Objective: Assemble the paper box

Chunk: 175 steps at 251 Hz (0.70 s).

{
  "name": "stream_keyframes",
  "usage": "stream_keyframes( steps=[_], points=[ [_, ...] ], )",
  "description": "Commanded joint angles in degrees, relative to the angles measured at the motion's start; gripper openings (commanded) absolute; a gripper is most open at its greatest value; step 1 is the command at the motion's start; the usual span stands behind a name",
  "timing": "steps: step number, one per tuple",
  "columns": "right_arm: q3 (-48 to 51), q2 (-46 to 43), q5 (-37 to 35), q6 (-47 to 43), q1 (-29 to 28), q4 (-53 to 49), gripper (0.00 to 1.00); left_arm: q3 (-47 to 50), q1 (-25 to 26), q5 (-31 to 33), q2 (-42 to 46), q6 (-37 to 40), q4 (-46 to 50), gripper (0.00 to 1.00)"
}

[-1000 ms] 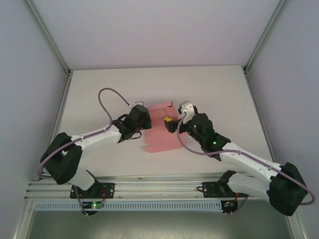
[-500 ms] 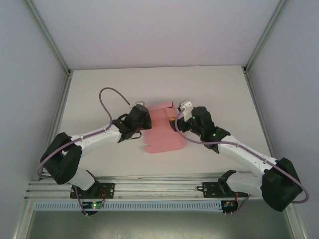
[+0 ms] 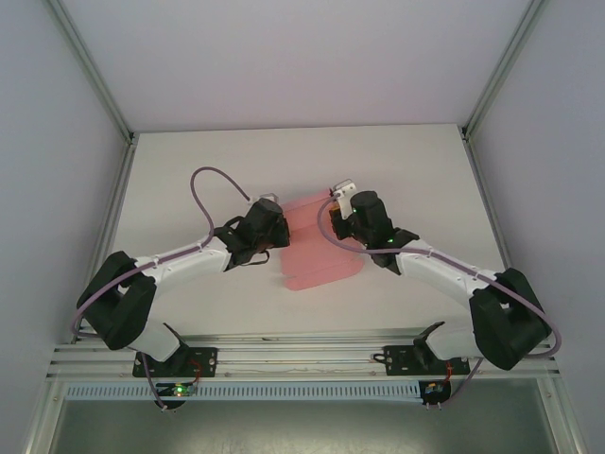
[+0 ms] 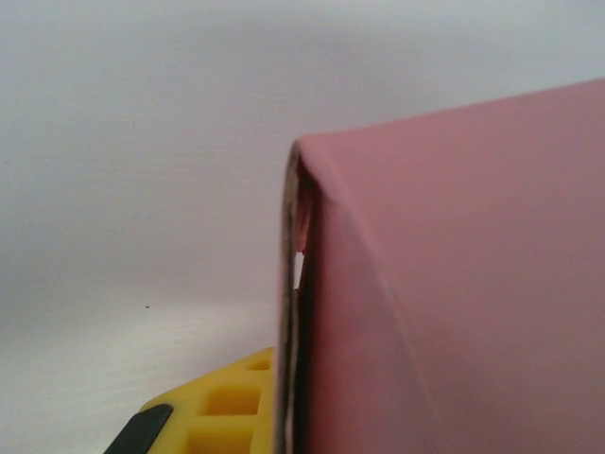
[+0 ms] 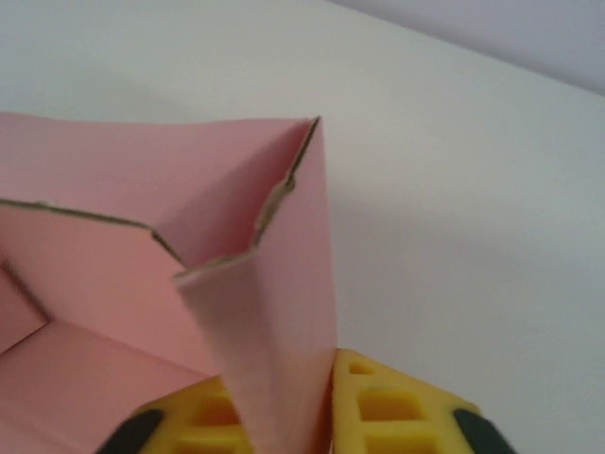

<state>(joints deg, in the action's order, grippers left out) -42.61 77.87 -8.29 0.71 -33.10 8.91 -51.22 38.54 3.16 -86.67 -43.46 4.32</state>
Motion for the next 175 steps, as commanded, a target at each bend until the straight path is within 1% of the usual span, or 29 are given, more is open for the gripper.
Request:
stream_keyframes(
  steps=[1,13,27,45,57,64,81,96,107,115,118,124,128,129,130,131,132,134,136,146,156,175],
  points=[
    [-0.4,2.1,-23.0,6.5,-1.2,3.4,0.06,-2.3,-0.4,4.3,-1.7,-6.7,4.3,0.00],
    [-1.7,4.5,-33.7,9.3,-2.1,1.6,0.05,-2.9,-0.2,6.1,-2.4,-8.9,6.0,0.00],
    [-4.3,7.7,-44.8,13.1,-2.1,-3.4,0.05,-3.5,0.0,9.1,-3.0,-11.4,9.1,0.00],
    [-7.0,11.1,-53.5,17.0,-1.5,-8.8,0.06,-4.2,0.0,11.5,-3.5,-13.4,12.9,0.00],
    [-7.6,12.6,-55.0,17.4,-1.0,-9.2,0.05,-3.9,0.0,11.8,-3.5,-14.0,13.6,0.00],
    [-8.0,12.8,-54.7,18.3,-0.6,-9.6,0.04,-3.6,0.0,11.9,-3.3,-14.2,13.7,0.00],
    [-8.2,13.2,-54.3,17.2,0.0,-8.1,0.04,-3.0,0.0,11.9,-2.8,-14.3,13.8,0.00],
    [-9.4,13.6,-57.2,16.5,-0.6,-8.9,0.04,-3.2,0.0,12.7,-2.3,-14.2,15.4,0.00],
    [-9.7,14.0,-59.6,13.0,-1.6,-6.9,0.03,-3.1,0.0,13.0,-1.6,-14.0,15.6,0.00],
    [-8.8,14.4,-62.4,8.2,-2.5,-2.8,0.03,-2.8,0.0,12.8,-1.1,-13.7,15.5,0.00],
    [-8.5,14.6,-62.9,5.6,-2.7,0.6,0.03,-2.7,0.0,12.7,-1.0,-13.6,15.5,0.00],
    [-6.7,14.8,-62.8,-0.5,-3.2,6.1,0.02,-2.6,0.0,12.5,-0.6,-13.3,15.1,0.00],
    [-5.8,14.8,-61.9,-4.9,-3.4,12.2,0.01,-2.6,0.0,12.4,-0.5,-13.1,15.1,0.00],
    [-5.1,14.8,-61.5,-6.0,-3.4,12.2,0.01,-2.6,0.0,12.4,-0.5,-13.0,15.1,0.00],
    [-5.1,14.9,-61.1,-7.0,-3.4,14.7,0.01,-2.6,0.0,12.4,-0.5,-13.0,15.1,0.00],
    [-4.4,14.9,-60.7,-8.1,-3.5,14.7,0.01,-2.6,0.0,12.4,-0.4,-12.9,15.1,0.00],
    [-4.4,14.9,-60.2,-9.2,-3.5,17.1,0.01,-2.6,0.0,12.4,-0.4,-12.8,15.0,0.00],
    [-3.3,14.9,-59.2,-11.1,-3.5,18.2,0.01,-2.7,0.0,12.5,-0.4,-12.7,15.2,0.00],
    [-3.0,15.0,-58.1,-12.9,-3.6,21.6,0.01,-2.8,0.0,12.5,-0.3,-12.7,15.4,0.00],
    [0.7,14.9,-50.8,-20.5,-3.5,29.8,0.01,-3.3,0.0,12.9,-0.2,-12.2,16.4,0.00],
    [2.9,14.4,-44.5,-25.7,-3.4,32.7,0.01,-3.8,0.0,13.3,-0.2,-11.8,17.3,0.00],
    [4.6,12.9,-37.1,-31.3,-3.2,31.9,0.00,-4.0,0.0,14.2,0.1,-12.2,18.3,0.00]
  ],
)
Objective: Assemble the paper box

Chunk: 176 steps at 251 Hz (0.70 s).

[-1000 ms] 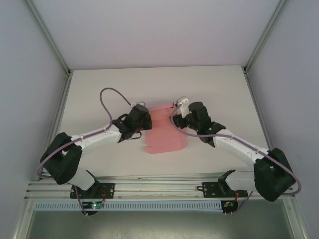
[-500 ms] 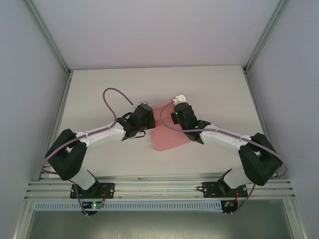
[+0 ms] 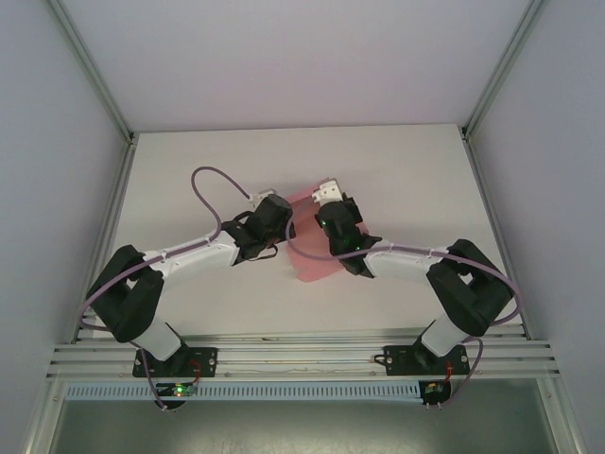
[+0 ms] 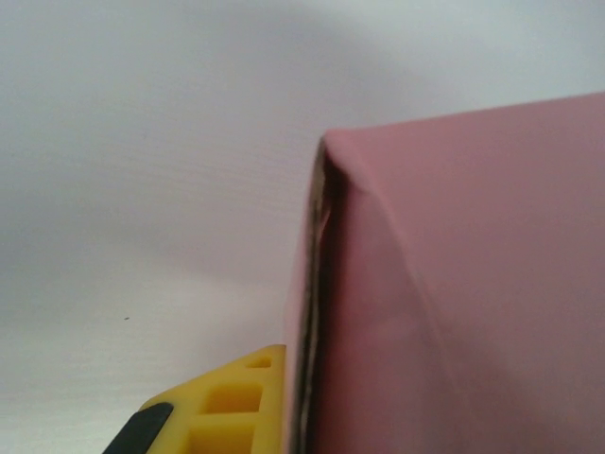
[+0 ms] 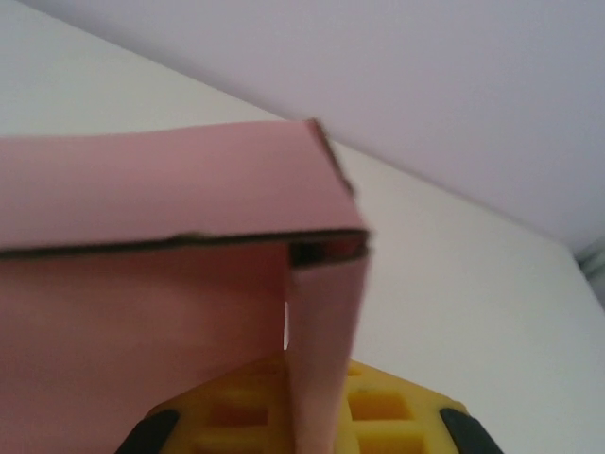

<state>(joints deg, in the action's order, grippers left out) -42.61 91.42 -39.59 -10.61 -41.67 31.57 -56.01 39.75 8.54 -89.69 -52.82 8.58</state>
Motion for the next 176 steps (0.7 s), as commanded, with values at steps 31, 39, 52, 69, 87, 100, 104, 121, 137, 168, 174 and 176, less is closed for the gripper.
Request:
stream_keyframes(
  steps=[31,39,52,69,87,100,104,121,137,168,174,176],
  points=[
    [6.0,-0.1,-11.5,-28.2,4.3,17.6,0.00,0.9,-1.3,10.0,3.6,-4.5,15.0,0.00],
    [5.8,0.6,-14.1,-29.2,4.2,18.9,0.00,1.0,-1.3,10.2,3.7,-5.1,15.2,0.00],
    [5.1,2.1,-18.9,-30.9,4.0,23.3,0.00,1.3,-1.3,10.1,3.8,-5.5,14.9,0.00],
    [4.6,4.6,-24.3,-34.4,3.8,30.4,0.00,1.6,-1.3,10.3,3.6,-6.3,14.9,0.00],
    [4.5,7.1,-26.8,-38.7,3.1,37.2,0.00,1.4,-1.3,10.0,3.3,-6.3,15.0,0.00],
    [4.0,8.4,-26.9,-39.4,2.8,38.0,0.00,1.2,-1.3,9.8,3.1,-6.2,14.9,0.00],
    [3.9,8.7,-27.0,-39.0,2.7,37.9,0.01,1.2,-1.3,9.7,3.0,-6.2,14.9,0.00],
    [3.0,8.9,-26.9,-35.9,2.2,34.1,0.01,0.9,-1.3,9.5,2.9,-6.2,14.4,0.00],
    [2.6,7.3,-24.9,-29.9,1.5,28.0,0.04,0.7,-1.3,9.7,2.8,-6.3,14.2,0.00],
    [0.8,2.5,-17.6,-12.3,1.6,9.4,0.06,0.4,-1.3,9.7,2.7,-6.3,13.7,0.00],
    [1.1,1.8,-16.1,-9.9,1.6,8.4,0.06,0.3,-1.3,9.7,2.7,-6.2,13.7,0.00],
    [1.1,1.6,-15.6,-9.2,1.6,8.2,0.07,0.3,-1.3,9.7,2.7,-6.2,13.7,0.00]
  ],
)
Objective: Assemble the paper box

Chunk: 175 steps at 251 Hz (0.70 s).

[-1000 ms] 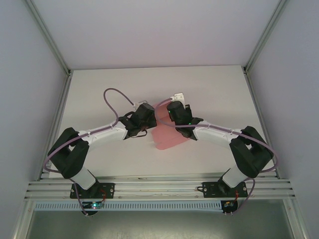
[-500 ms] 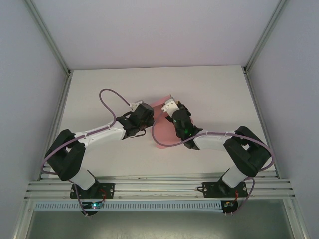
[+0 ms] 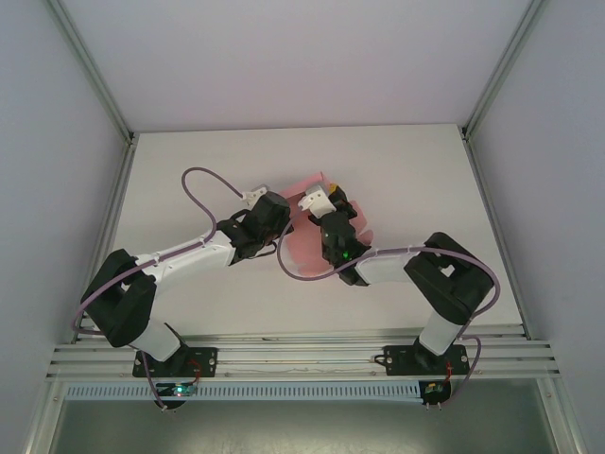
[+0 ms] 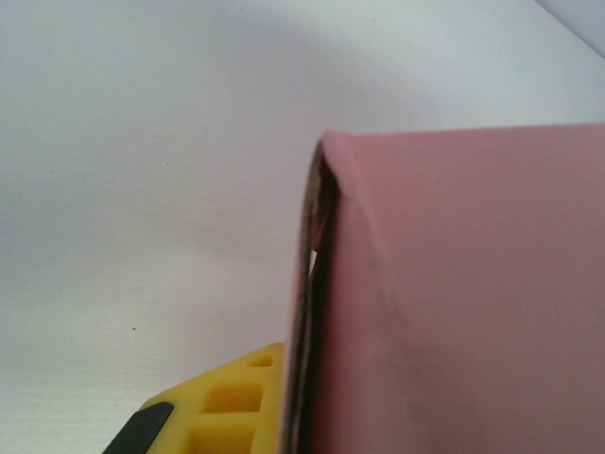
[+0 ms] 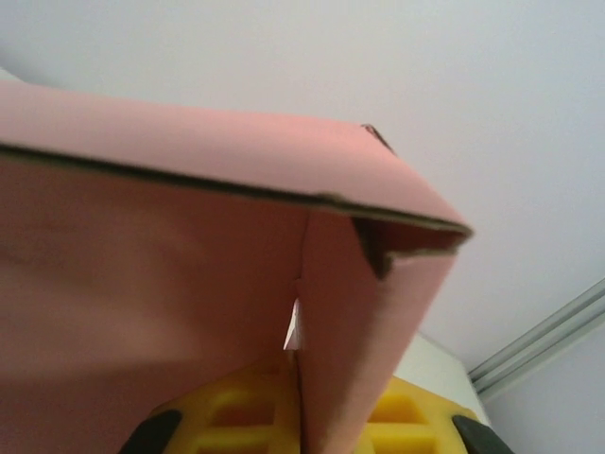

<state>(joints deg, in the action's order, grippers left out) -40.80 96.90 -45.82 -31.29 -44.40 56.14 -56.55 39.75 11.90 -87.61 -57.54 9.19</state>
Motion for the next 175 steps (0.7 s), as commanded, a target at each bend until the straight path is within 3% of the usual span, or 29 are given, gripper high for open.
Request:
stream_keyframes(
  steps=[1,24,53,103,145,156,166,175],
  points=[
    [-0.6,-4.0,-9.1,11.8,4.3,-16.5,0.07,0.8,-1.3,6.4,0.7,-1.5,13.1,0.00],
    [-0.1,-6.7,-3.8,20.0,4.2,-20.6,0.17,1.3,-1.3,5.5,0.7,-1.3,11.5,0.00],
    [1.1,-9.8,8.1,27.0,4.2,-23.6,0.30,2.1,-1.3,3.3,1.0,-0.6,8.7,0.00],
    [4.5,-16.6,29.6,28.6,4.5,-26.2,0.54,2.2,-1.3,3.4,1.1,-0.1,8.2,0.00],
    [5.6,-23.8,37.7,27.1,4.6,-31.3,0.69,2.0,-1.3,1.9,0.4,1.2,6.8,0.00],
    [6.0,-25.9,40.3,26.7,4.8,-32.7,0.79,1.8,-1.3,1.4,0.2,1.8,6.6,0.00],
    [6.3,-27.8,41.8,27.2,4.9,-33.3,0.97,1.4,-1.3,0.9,-0.1,2.8,6.4,0.00],
    [6.8,-29.7,43.1,27.9,5.1,-33.7,0.98,1.0,-1.3,0.3,-0.3,4.1,6.6,0.00]
  ],
)
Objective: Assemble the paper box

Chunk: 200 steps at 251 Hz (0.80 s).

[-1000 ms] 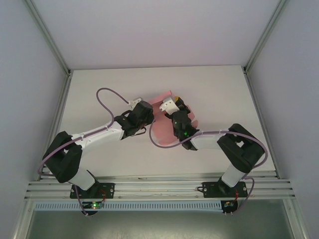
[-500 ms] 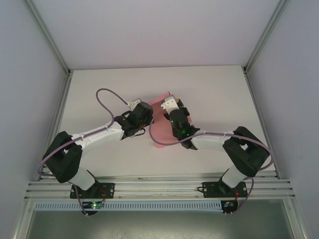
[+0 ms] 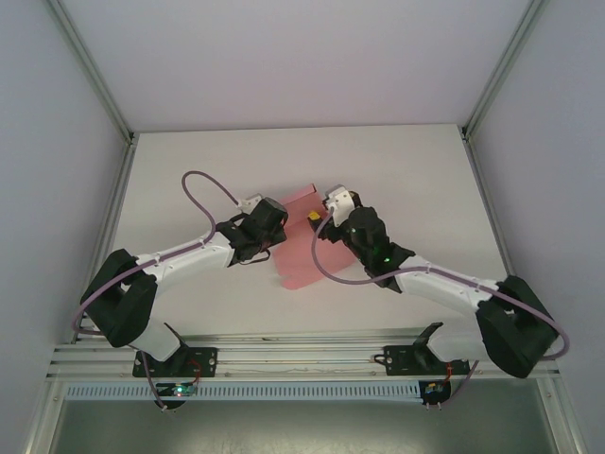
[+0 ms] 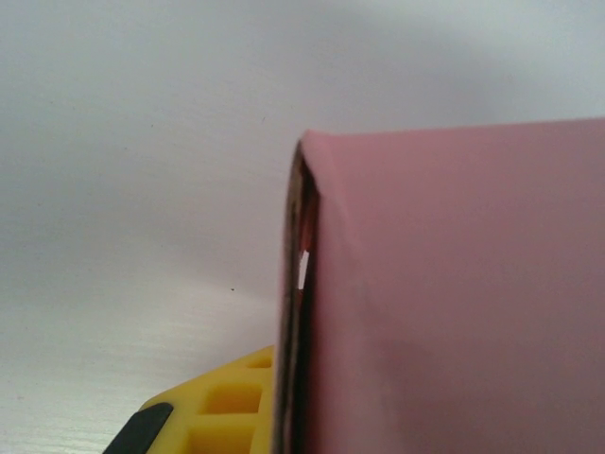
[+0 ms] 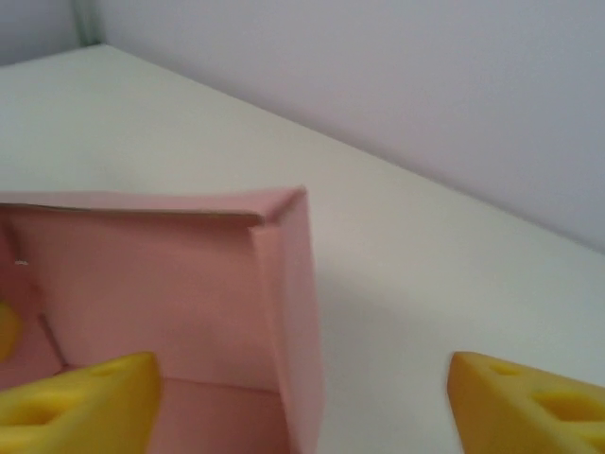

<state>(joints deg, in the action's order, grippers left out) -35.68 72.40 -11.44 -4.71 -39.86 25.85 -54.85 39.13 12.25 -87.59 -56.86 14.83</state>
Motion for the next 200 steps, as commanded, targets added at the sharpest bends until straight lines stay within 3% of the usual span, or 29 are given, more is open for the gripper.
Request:
stream_keyframes(
  steps=[1,55,138,162,200],
  points=[
    [1.7,-5.5,8.8,1.3,0.6,-3.5,0.98,-0.8,-0.7,-0.1,-0.3,3.6,1.0,0.00],
    [5.2,-19.0,8.7,9.4,3.0,-8.2,0.98,-3.7,-1.2,-1.6,0.6,14.8,4.8,0.00],
    [12.3,-37.8,2.5,20.5,8.2,-21.3,0.98,-6.8,-4.3,-16.4,3.5,37.1,8.9,0.00],
    [13.1,-39.9,3.5,22.1,9.6,-24.4,0.98,-11.9,-5.5,-19.0,1.7,43.5,15.6,0.00],
    [12.6,-40.8,4.7,22.1,10.5,-29.1,0.98,-21.2,-5.6,-25.0,-3.1,59.9,28.8,0.00]
  ],
)
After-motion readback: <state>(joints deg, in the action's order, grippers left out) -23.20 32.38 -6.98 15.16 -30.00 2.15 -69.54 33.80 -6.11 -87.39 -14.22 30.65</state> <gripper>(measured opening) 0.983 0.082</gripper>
